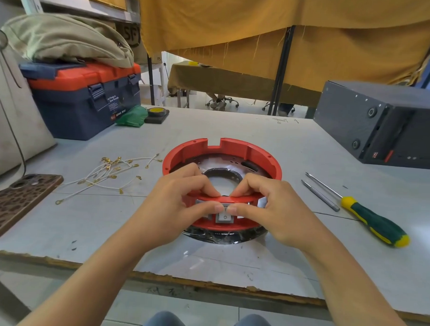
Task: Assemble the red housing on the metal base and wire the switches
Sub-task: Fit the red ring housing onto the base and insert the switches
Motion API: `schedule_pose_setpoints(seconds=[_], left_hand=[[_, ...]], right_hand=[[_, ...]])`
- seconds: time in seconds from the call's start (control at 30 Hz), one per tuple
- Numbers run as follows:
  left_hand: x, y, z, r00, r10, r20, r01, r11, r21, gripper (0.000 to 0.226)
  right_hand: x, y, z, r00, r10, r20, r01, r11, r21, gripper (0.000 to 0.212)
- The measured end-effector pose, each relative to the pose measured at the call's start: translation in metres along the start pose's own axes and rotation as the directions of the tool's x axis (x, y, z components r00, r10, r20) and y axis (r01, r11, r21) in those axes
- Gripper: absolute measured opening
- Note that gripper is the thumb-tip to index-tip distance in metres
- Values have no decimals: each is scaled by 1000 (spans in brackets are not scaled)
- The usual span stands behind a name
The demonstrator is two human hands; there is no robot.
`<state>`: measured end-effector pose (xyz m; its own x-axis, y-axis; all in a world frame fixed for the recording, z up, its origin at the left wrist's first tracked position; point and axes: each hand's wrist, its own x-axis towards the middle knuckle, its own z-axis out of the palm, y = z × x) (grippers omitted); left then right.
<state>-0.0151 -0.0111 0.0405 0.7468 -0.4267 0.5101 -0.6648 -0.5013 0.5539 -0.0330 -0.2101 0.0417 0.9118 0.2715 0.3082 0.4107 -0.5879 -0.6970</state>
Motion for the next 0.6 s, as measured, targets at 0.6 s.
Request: schedule_pose_setpoints(seconds=[0.6], left_hand=[[-11, -6, -5, 992, -44, 117, 28, 990, 137, 34]], right_hand=[[-2, 8, -6, 995, 27, 100, 0, 966, -260, 27]])
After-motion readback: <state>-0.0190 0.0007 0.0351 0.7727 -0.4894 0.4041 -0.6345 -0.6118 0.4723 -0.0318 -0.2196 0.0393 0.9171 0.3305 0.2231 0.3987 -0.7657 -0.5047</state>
